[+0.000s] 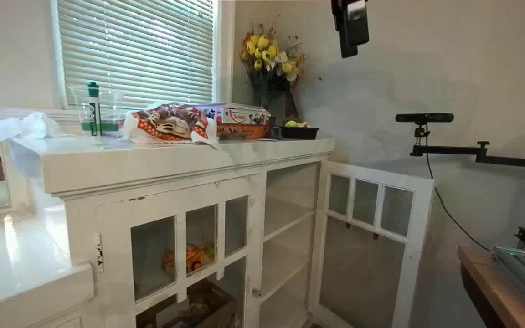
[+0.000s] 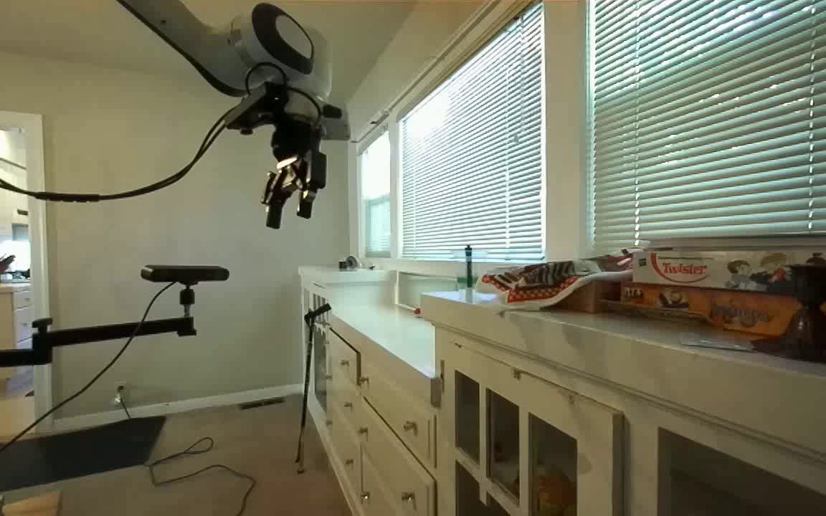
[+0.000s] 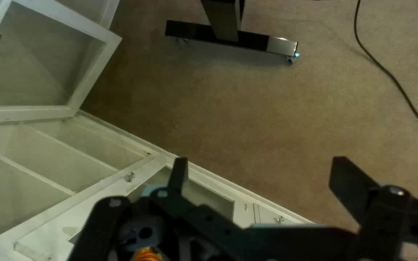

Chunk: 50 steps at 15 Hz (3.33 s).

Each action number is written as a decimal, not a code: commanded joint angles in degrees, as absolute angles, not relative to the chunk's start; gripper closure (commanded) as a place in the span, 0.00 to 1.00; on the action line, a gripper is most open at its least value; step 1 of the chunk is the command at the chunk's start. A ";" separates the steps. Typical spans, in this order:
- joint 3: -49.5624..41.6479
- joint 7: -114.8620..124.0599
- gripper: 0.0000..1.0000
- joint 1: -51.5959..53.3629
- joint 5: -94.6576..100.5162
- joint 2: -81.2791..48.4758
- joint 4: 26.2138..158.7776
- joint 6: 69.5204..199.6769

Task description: Pick up the cloth from the counter and hang it on the cabinet door

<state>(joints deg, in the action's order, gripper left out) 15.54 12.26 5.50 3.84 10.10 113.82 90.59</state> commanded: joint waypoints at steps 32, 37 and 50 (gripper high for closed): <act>3.80 -0.44 0.00 4.25 31.78 -16.41 92.72 128.03; 3.19 -9.61 0.00 5.03 32.33 -24.87 86.01 131.97; -1.28 -23.38 0.00 6.13 39.01 -41.18 73.15 143.49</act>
<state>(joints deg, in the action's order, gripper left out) -0.68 -22.09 5.02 37.98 -36.79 78.48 141.85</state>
